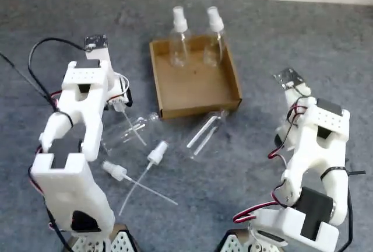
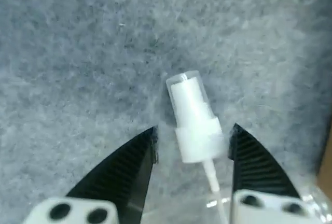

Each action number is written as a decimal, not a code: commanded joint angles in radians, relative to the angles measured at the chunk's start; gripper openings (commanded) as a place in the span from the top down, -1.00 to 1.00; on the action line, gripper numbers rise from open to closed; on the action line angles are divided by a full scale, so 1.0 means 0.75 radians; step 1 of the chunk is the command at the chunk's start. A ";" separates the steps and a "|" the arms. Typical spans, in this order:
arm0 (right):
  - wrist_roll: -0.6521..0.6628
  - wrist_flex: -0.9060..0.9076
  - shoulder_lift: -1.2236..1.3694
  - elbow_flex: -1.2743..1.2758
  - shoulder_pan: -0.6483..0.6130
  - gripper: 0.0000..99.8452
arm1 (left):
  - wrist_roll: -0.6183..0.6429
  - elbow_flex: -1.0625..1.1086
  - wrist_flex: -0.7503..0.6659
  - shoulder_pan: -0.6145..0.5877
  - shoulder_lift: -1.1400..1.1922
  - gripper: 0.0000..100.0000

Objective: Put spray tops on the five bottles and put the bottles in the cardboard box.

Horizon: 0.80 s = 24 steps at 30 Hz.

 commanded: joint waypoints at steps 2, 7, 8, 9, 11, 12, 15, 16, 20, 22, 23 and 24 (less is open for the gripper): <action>0.016 -0.013 -0.011 -0.066 0.019 0.92 | -0.008 -0.159 -0.014 0.013 0.075 0.81; 0.016 -0.013 -0.011 -0.066 0.019 0.92 | -0.151 -0.302 -0.010 -0.032 0.081 0.96; 0.016 -0.013 -0.011 -0.066 0.019 0.92 | -0.198 -0.349 0.006 -0.038 0.081 0.96; 0.018 -0.013 -0.011 -0.066 0.019 0.92 | -0.260 -0.406 0.037 -0.044 0.081 0.97; 0.020 -0.013 -0.011 -0.066 0.019 0.92 | -0.399 -0.547 0.141 -0.046 0.091 0.97; 0.020 -0.013 -0.011 -0.066 0.019 0.92 | -0.528 -0.617 0.211 -0.038 0.093 0.97; 0.023 -0.013 -0.011 -0.066 0.019 0.92 | -0.818 -0.731 0.381 -0.026 0.097 0.97; 0.023 -0.013 -0.011 -0.066 0.019 0.92 | -0.861 -0.729 0.403 -0.028 0.097 0.97; 0.016 -0.013 -0.011 -0.064 0.019 0.91 | -0.968 -0.582 0.413 -0.024 0.128 0.96; 0.016 -0.013 -0.011 -0.040 0.019 0.91 | -0.970 -0.488 0.327 -0.021 0.144 0.96; 0.016 -0.013 -0.011 -0.024 0.017 0.91 | -0.970 -0.439 0.278 -0.019 0.144 0.96; 0.016 -0.013 -0.011 -0.013 0.017 0.91 | -0.970 -0.394 0.231 -0.019 0.140 0.96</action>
